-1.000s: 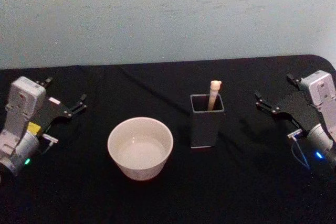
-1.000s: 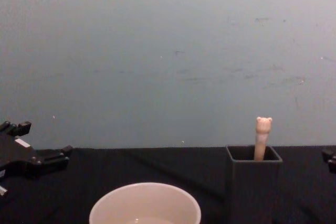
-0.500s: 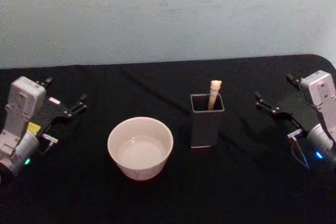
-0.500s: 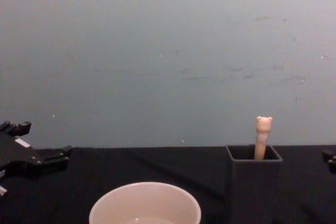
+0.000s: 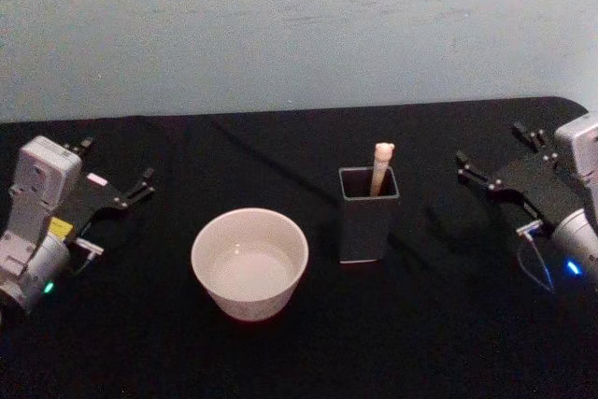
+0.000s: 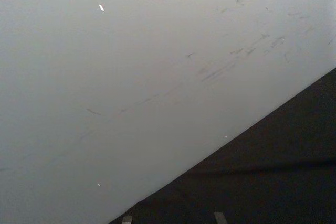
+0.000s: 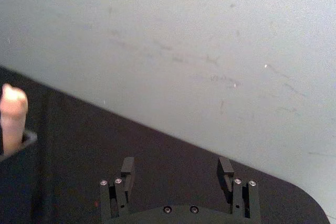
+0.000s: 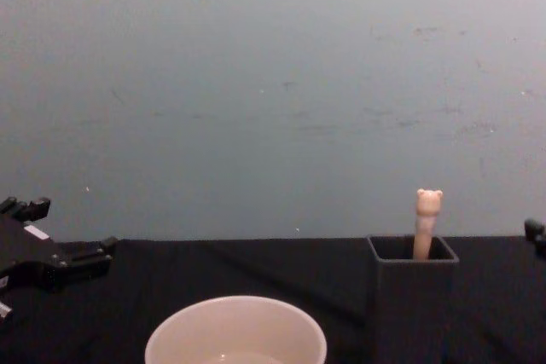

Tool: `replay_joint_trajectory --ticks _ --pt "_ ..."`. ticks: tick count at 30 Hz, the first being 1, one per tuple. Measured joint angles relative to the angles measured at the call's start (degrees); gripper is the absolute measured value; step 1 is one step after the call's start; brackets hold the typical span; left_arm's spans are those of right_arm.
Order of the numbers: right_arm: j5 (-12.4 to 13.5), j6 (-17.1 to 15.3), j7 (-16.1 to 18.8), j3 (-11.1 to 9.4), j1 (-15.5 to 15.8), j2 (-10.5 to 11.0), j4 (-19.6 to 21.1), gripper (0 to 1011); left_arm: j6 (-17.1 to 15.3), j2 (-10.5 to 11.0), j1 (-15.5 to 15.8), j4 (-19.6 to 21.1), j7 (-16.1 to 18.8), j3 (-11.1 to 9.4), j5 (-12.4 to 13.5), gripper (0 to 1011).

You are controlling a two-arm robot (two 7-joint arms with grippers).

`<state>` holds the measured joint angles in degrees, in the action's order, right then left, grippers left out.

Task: Pick up the stirring spoon with one hand, stir inside the cup, then place it back in its original position.

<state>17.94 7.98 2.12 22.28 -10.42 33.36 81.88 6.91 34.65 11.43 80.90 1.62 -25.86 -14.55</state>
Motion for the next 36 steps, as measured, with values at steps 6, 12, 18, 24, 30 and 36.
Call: replay_joint_trajectory --ticks 6,12,18,24,30,36 --pt "4.5 1.5 3.6 -2.8 0.7 -0.6 2.0 1003 0.0 0.0 0.0 0.0 0.0 0.0 0.0 1001" --pt "9.1 3.6 8.6 -4.6 0.9 -1.7 3.7 1002 0.0 0.0 0.0 0.0 0.0 0.0 0.0 1001" --pt "11.6 4.3 13.4 -4.8 0.9 -2.5 4.5 1002 0.0 0.0 0.0 0.0 0.0 0.0 0.0 1001" --pt "12.3 4.1 17.3 -4.1 0.8 -3.0 4.8 1002 0.0 0.0 0.0 0.0 0.0 0.0 0.0 1001" --pt "12.0 3.0 19.6 -3.3 0.7 -3.6 4.4 1003 0.0 0.0 0.0 0.0 0.0 0.0 0.0 1001" --pt "10.6 1.6 20.7 -2.5 0.2 -4.4 3.3 1003 0.0 0.0 0.0 0.0 0.0 0.0 0.0 1001"
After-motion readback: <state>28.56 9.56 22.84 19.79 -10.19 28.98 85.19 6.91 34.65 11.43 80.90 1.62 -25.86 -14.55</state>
